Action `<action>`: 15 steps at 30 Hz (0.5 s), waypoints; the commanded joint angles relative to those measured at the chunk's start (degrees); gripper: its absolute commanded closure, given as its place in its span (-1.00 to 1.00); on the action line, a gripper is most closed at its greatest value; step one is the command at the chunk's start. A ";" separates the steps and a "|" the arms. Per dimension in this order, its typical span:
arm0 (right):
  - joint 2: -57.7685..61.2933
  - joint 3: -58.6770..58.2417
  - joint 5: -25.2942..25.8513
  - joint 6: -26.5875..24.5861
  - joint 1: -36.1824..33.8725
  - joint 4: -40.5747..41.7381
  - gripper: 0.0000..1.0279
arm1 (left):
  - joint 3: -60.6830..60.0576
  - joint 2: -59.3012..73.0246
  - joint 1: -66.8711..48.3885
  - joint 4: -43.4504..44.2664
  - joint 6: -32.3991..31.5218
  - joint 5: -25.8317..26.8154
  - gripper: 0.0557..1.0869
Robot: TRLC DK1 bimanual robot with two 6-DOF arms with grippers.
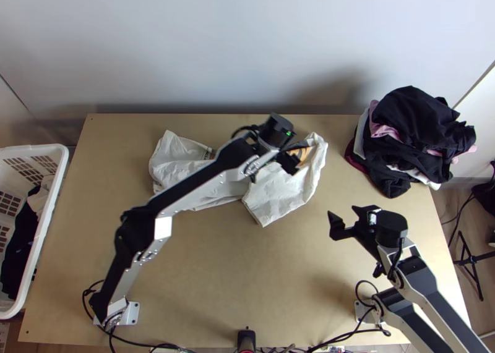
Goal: Fold the t-shirt
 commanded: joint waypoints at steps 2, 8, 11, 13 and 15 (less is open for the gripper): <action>6.72 0.79 -0.03 2.03 6.49 2.81 -0.90 | -12.29 -11.32 5.59 -4.07 -2.68 0.48 -0.91; 26.32 7.03 -3.37 9.24 12.20 8.78 -0.90 | -36.46 -26.88 9.98 5.33 -3.65 0.39 -0.91; 33.88 11.34 -3.46 9.33 16.77 10.45 -0.90 | -45.42 -33.82 11.91 8.85 -4.26 0.48 -0.91; 37.40 13.01 -3.55 9.33 18.97 13.27 -0.90 | -49.20 -37.25 13.32 9.37 -4.70 0.39 -0.91; 39.95 14.42 -3.55 9.33 20.55 14.50 -0.90 | -51.49 -39.97 15.08 9.46 -5.67 0.39 -0.91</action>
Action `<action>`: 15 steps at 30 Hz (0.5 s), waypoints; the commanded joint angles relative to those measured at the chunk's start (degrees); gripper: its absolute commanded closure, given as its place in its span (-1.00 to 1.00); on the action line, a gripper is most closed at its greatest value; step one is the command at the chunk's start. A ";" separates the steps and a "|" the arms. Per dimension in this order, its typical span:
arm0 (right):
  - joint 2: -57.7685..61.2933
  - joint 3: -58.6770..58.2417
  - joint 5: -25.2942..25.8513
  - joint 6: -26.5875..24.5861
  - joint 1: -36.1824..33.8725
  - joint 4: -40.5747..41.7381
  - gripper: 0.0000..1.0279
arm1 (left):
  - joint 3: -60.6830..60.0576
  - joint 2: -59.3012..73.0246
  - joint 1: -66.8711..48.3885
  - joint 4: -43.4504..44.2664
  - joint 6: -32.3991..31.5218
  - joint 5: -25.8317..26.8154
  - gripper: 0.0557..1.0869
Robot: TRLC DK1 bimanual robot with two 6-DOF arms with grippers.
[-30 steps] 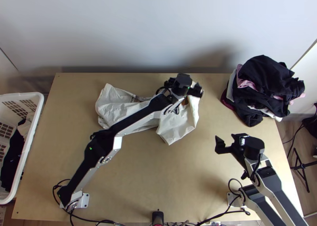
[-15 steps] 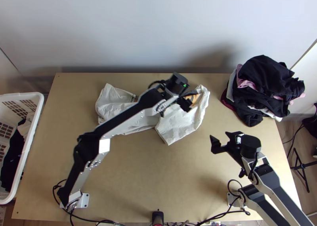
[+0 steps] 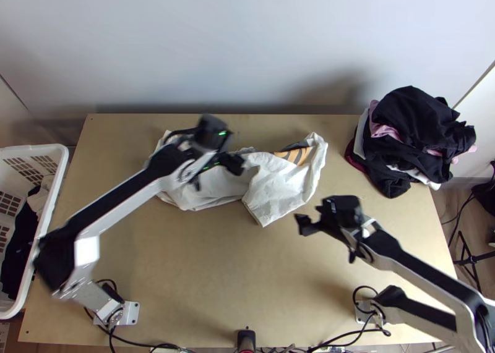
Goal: Fold the t-shirt
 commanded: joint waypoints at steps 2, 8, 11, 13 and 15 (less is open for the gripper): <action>15.02 7.28 -0.75 1.48 8.56 5.47 -0.90 | -17.23 -14.77 6.32 3.56 -2.44 -0.03 -0.91; 19.24 8.95 -0.75 1.48 11.90 5.47 -0.90 | -23.56 -20.48 9.40 3.56 -4.11 -0.03 -0.91; 19.33 9.39 -1.10 1.48 12.51 5.38 -0.90 | -25.58 -22.41 10.63 3.56 -4.81 -0.03 -0.91; 19.59 9.65 -1.19 1.48 12.95 5.38 -0.90 | -26.37 -23.47 11.24 3.56 -4.99 -0.03 -0.91; 19.77 9.91 -1.10 1.48 13.22 5.47 -0.90 | -26.98 -24.52 11.86 3.56 -4.99 -0.03 -0.91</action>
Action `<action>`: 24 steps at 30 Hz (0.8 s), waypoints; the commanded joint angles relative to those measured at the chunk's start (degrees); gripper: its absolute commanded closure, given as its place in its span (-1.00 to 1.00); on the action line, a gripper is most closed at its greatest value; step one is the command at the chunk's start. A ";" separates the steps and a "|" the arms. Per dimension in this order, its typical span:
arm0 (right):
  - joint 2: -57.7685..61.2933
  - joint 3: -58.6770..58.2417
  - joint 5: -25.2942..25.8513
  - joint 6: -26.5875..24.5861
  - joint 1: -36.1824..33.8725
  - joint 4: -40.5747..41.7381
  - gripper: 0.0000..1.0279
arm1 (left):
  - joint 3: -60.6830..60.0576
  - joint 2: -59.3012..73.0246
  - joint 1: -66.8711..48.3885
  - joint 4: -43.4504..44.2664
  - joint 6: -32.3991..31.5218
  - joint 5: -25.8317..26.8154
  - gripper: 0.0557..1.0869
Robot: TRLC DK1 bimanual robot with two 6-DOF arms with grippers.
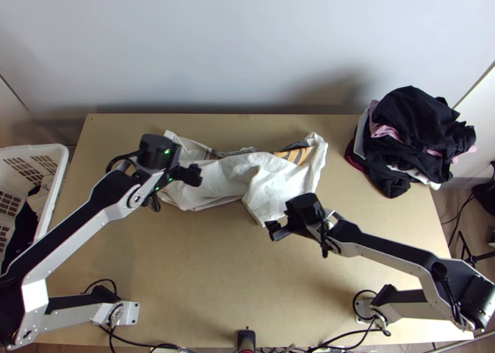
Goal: Fold the t-shirt
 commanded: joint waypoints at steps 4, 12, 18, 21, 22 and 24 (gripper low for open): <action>3.27 2.18 -0.19 0.13 2.82 0.36 -0.90 | -5.90 -6.06 4.02 0.37 -1.08 -0.03 -0.91; 6.43 4.20 -0.19 -0.75 4.40 -0.08 -0.90 | -10.38 -7.82 6.30 3.71 -1.52 -0.03 -0.91; 10.47 8.16 0.17 -1.98 3.43 -0.70 -0.71 | -11.08 -8.52 8.76 4.85 -1.43 -0.03 -0.91; 11.44 8.86 1.57 -2.86 3.34 -0.70 -0.68 | -11.17 -9.31 10.00 4.85 -1.43 -0.03 -0.91; 11.62 8.77 2.45 -3.21 3.34 -0.70 -0.63 | -11.26 -9.66 10.35 4.85 -1.43 -0.03 -0.91; 11.53 8.51 5.44 -5.23 3.43 -0.17 0.09 | -11.61 -10.72 11.31 4.85 -1.34 0.06 -0.90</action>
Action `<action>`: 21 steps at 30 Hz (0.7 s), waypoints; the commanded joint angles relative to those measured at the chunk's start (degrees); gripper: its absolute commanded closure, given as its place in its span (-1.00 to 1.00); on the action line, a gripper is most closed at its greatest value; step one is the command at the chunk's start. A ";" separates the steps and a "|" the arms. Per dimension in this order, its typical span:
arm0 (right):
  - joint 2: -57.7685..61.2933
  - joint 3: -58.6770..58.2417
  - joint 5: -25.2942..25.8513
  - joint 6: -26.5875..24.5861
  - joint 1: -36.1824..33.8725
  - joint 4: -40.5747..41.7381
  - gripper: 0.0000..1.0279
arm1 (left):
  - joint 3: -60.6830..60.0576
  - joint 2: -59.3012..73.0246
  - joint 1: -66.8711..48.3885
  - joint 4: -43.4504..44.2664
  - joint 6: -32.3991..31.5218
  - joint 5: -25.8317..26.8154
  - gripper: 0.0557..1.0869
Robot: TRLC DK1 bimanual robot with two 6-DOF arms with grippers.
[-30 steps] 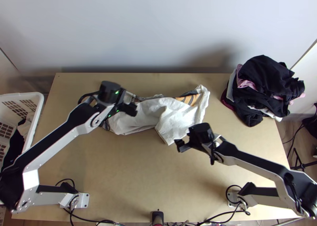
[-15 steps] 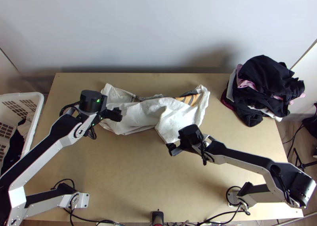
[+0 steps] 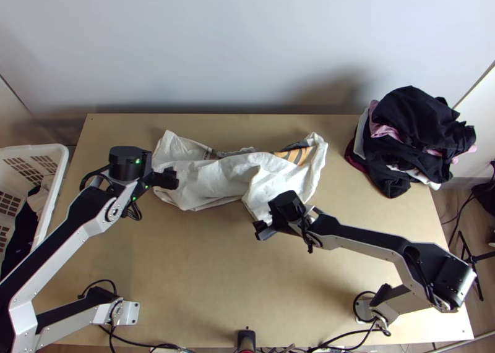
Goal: Fold the t-shirt
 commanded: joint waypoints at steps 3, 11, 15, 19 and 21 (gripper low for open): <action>1.87 1.10 6.26 -6.37 -0.20 1.56 0.95 | -1.56 -3.62 4.28 0.39 0.21 0.06 -0.91; -4.28 -0.57 6.26 -6.63 -0.29 0.86 0.95 | -3.67 -6.35 7.27 0.13 0.56 0.68 -0.90; -8.50 0.40 6.34 -7.86 -2.57 -0.90 0.95 | -4.81 -7.05 7.10 -0.22 0.21 1.73 -0.91; -12.11 5.05 6.26 -9.09 -7.40 -4.94 0.95 | -9.38 -8.37 3.49 -1.10 -0.14 2.00 -0.90; -13.34 7.69 6.26 -9.71 -9.60 -6.52 0.95 | -11.75 -8.37 2.70 -1.10 -0.14 2.00 -0.90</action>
